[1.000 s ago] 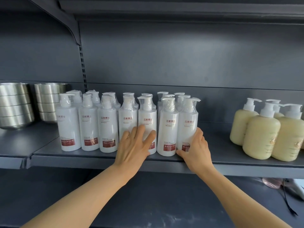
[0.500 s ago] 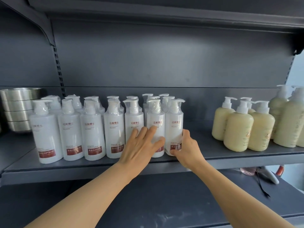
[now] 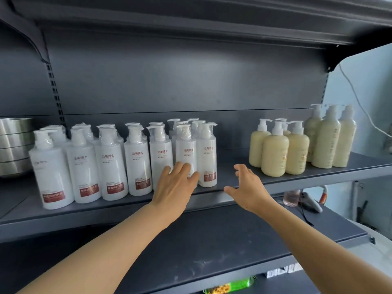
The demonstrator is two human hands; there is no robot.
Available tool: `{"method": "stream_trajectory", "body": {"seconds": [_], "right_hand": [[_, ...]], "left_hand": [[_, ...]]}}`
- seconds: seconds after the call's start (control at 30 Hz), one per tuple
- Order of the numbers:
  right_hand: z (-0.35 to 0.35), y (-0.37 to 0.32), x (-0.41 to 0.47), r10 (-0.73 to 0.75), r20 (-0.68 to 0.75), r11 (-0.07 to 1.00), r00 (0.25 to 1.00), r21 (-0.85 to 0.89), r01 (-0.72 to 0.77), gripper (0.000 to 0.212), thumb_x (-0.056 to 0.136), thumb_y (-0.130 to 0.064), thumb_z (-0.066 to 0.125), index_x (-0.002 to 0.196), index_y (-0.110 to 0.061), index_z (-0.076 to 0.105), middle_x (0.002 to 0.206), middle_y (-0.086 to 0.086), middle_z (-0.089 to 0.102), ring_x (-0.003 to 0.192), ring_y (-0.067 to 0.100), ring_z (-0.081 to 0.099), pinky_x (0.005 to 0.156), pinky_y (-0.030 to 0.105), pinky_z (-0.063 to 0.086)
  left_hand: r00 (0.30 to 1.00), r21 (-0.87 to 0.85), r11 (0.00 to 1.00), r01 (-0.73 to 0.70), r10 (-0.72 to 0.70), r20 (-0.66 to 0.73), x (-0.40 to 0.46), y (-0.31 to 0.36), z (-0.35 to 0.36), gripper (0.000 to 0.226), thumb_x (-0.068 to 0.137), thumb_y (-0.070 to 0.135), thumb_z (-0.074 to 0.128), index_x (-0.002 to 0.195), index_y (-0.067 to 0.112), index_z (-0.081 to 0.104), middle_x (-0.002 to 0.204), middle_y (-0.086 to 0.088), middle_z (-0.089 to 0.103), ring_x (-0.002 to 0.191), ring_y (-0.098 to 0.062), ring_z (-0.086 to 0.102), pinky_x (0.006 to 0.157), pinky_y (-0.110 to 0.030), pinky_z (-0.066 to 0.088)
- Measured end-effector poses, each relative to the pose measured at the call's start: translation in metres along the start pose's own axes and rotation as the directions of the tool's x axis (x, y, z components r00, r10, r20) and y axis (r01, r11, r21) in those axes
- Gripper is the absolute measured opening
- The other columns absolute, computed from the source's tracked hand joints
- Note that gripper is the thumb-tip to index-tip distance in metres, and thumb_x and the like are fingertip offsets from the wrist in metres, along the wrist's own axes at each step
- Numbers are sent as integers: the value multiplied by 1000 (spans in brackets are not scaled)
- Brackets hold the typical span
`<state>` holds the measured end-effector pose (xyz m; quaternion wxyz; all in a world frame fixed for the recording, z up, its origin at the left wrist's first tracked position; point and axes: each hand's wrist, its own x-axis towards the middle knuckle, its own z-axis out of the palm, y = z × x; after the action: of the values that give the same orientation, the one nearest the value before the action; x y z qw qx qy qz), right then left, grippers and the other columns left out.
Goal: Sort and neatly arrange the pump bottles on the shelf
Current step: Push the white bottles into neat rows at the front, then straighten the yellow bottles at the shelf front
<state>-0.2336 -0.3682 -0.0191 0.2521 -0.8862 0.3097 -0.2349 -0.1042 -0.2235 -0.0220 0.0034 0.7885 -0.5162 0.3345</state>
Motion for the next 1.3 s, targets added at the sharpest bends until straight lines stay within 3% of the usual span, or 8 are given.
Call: {"method": "stream_trajectory", "body": {"seconds": [0.07, 0.13, 0.33, 0.5, 0.8, 0.97, 1.2, 1.3], "right_hand": [[-8, 4, -7, -6, -11, 1000, 1000, -22, 6, 65, 90, -24, 61, 144, -14, 25, 140, 6, 39, 121, 21, 46, 93, 30, 44], [-18, 11, -13, -16, -19, 998, 1000, -56, 15, 63, 90, -24, 59, 144, -14, 28, 142, 4, 38, 125, 21, 42, 94, 28, 40], [-54, 55, -19, 6, -52, 992, 999, -124, -12, 60, 90, -27, 59, 142, -16, 32, 144, 3, 37, 129, 23, 39, 98, 31, 36], [-92, 112, -4, 48, -49, 988, 998, -141, -55, 62, 89, -27, 60, 142, -14, 32, 143, 7, 38, 131, 25, 38, 102, 34, 35], [-145, 200, 53, -15, -31, 1000, 999, -18, 14, 61, 84, -24, 66, 136, -13, 36, 135, 8, 45, 123, 22, 45, 97, 29, 37], [-147, 228, 84, -59, 37, 995, 998, 87, 56, 84, 83, -24, 69, 148, -15, 16, 150, 7, 32, 135, 20, 37, 106, 31, 34], [-148, 242, 124, -128, 160, 989, 979, 99, 114, 100, 81, -23, 72, 151, -20, 1, 153, 2, 28, 137, 20, 35, 108, 31, 31], [-149, 243, 141, -103, 213, 989, 972, 127, 77, 111, 76, -23, 76, 151, -28, -5, 152, 0, 32, 136, 22, 36, 100, 33, 41]], "left_hand": [[1000, -23, 1000, 5, -5, 11, 1, 9, -6, 50, 73, 14, 74, 118, 17, 53, 113, -5, 52, 103, -25, 50, 77, -35, 41], [1000, -37, 999, 16, -16, 15, 4, 18, -9, 54, 82, 15, 67, 130, 19, 41, 123, -4, 44, 112, -24, 43, 82, -34, 37], [1000, -127, 992, 10, -7, 18, 26, 58, -19, 43, 87, 18, 60, 125, 21, 40, 120, -1, 45, 108, -22, 44, 81, -32, 38], [999, -170, 985, 23, -16, 45, 59, 106, -10, 48, 87, 25, 61, 129, 22, 37, 119, 0, 44, 105, -20, 44, 81, -31, 40], [974, -251, 943, 217, -192, 122, 123, 191, 3, 65, 90, 37, 57, 143, 21, 24, 133, 0, 38, 114, -17, 45, 92, -30, 41], [929, -281, 888, 363, -322, 182, 143, 208, 11, 70, 90, 41, 56, 145, 20, 19, 135, -1, 38, 119, -18, 44, 95, -31, 41], [874, -334, 810, 482, -418, 247, 165, 213, 21, 81, 87, 47, 59, 147, 18, 14, 143, -4, 34, 126, -20, 43, 101, -34, 40], [866, -364, 788, 496, -420, 271, 176, 209, 23, 86, 85, 48, 61, 148, 18, 11, 147, -5, 31, 129, -21, 41, 102, -36, 40]]}}
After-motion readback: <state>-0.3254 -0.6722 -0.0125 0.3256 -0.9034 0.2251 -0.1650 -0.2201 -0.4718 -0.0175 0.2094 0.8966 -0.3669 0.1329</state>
